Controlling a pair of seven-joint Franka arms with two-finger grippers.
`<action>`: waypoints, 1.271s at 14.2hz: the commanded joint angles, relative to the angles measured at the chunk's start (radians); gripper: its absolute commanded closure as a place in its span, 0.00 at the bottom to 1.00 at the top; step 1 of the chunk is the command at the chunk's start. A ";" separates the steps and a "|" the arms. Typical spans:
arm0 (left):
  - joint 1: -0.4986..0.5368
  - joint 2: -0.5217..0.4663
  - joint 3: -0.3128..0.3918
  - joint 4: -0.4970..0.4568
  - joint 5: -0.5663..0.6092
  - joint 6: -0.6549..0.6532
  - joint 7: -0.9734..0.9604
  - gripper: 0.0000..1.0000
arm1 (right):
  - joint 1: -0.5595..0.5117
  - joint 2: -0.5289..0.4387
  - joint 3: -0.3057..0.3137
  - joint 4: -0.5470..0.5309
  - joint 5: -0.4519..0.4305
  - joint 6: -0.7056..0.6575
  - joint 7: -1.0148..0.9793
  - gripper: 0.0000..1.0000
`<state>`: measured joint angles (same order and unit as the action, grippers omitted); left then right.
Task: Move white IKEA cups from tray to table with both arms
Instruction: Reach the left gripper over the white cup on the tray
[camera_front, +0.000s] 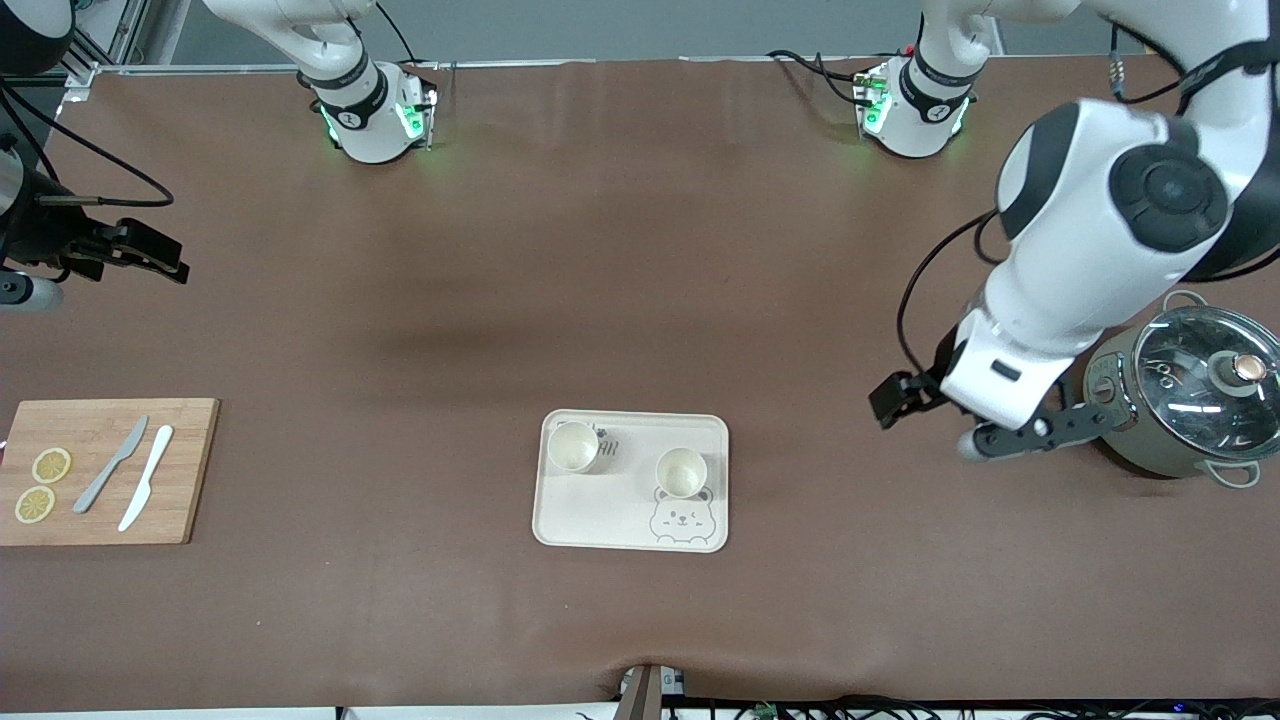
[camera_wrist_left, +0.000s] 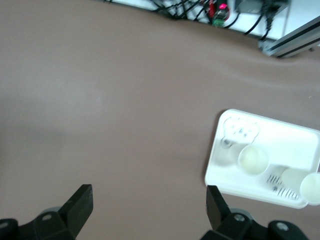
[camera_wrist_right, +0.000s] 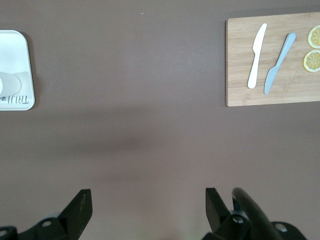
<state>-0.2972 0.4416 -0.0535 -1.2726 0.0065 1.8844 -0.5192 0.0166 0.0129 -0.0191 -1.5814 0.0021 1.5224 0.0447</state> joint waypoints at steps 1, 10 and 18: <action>-0.046 0.089 -0.002 0.052 0.017 0.083 -0.063 0.00 | -0.018 0.006 0.014 0.009 -0.008 -0.004 -0.011 0.00; -0.187 0.262 0.011 0.024 0.056 0.306 -0.197 0.00 | -0.018 0.006 0.014 0.009 -0.007 -0.007 -0.011 0.00; -0.203 0.347 0.009 0.022 0.058 0.418 -0.231 0.00 | -0.020 0.010 0.014 0.011 -0.002 -0.002 -0.009 0.00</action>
<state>-0.4942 0.7696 -0.0501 -1.2610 0.0339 2.2799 -0.7282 0.0166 0.0138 -0.0192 -1.5819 0.0022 1.5232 0.0447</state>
